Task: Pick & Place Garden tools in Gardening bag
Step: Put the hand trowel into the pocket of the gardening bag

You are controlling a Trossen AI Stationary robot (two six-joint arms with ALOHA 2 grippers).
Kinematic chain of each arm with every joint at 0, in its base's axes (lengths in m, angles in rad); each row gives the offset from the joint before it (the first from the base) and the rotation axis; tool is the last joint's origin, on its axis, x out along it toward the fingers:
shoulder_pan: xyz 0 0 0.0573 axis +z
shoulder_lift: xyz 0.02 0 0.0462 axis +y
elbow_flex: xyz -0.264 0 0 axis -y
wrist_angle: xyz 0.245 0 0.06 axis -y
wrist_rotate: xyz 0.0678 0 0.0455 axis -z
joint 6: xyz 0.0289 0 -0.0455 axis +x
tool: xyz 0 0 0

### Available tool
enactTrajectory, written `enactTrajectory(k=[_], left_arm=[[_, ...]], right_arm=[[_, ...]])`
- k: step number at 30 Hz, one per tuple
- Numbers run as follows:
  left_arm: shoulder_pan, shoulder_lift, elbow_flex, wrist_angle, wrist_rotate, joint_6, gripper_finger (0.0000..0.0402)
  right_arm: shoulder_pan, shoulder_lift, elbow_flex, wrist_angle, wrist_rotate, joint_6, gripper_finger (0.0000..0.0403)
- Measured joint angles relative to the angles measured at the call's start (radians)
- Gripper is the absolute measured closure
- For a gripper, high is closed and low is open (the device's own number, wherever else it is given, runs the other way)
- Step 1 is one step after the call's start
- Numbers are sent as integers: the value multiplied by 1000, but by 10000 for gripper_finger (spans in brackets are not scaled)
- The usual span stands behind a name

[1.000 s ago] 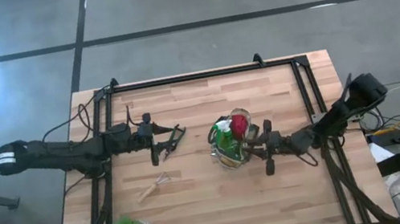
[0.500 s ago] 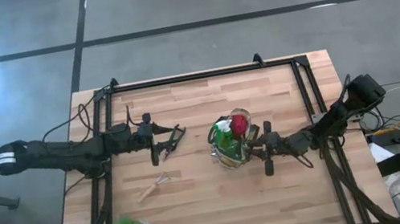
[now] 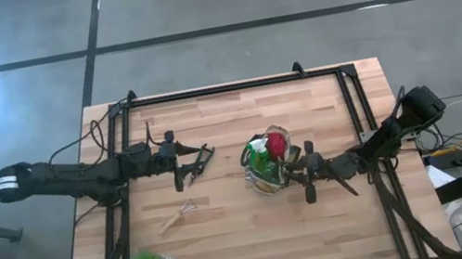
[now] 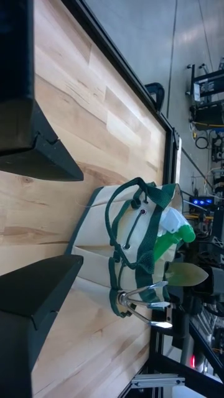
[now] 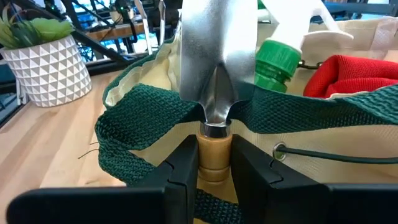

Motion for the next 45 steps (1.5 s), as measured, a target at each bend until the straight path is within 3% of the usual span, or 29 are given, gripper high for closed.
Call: enactTrajectory(k=[10,37,45], left_arm=[[0,0,0,0,0,0,195],[0,0,0,0,0,0,195],[0,0,0,0,0,0,195]], right_arm=[[1,0,0,1,-2,-1,328],[0,-17,-1,-1,-28,11,221],[1,-91,-1,-87,-30,-24,216]])
